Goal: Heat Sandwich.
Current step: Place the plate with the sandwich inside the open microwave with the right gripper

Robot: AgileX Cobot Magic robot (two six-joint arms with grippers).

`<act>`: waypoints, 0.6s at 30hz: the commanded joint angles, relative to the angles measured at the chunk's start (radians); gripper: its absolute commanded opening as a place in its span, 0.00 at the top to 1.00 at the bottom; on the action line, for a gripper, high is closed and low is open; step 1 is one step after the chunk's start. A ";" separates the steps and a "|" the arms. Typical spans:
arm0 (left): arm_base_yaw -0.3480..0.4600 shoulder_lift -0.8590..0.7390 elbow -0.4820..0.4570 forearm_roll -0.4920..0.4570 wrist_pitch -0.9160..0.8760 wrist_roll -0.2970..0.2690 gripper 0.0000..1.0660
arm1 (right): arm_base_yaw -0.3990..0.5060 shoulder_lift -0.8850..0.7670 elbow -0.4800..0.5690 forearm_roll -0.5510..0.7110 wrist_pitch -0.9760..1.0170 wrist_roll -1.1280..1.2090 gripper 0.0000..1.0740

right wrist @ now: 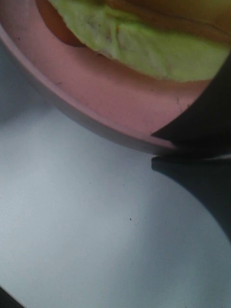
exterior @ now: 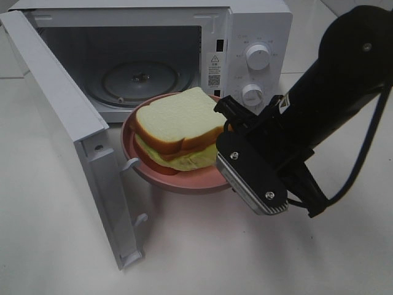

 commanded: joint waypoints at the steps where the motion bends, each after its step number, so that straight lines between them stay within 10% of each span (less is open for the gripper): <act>1: -0.004 -0.018 0.003 -0.012 -0.011 -0.002 0.09 | -0.004 0.031 -0.058 0.022 -0.007 -0.033 1.00; 18: -0.004 -0.018 0.003 -0.012 -0.011 -0.002 0.09 | -0.050 0.159 -0.242 0.164 0.036 -0.181 1.00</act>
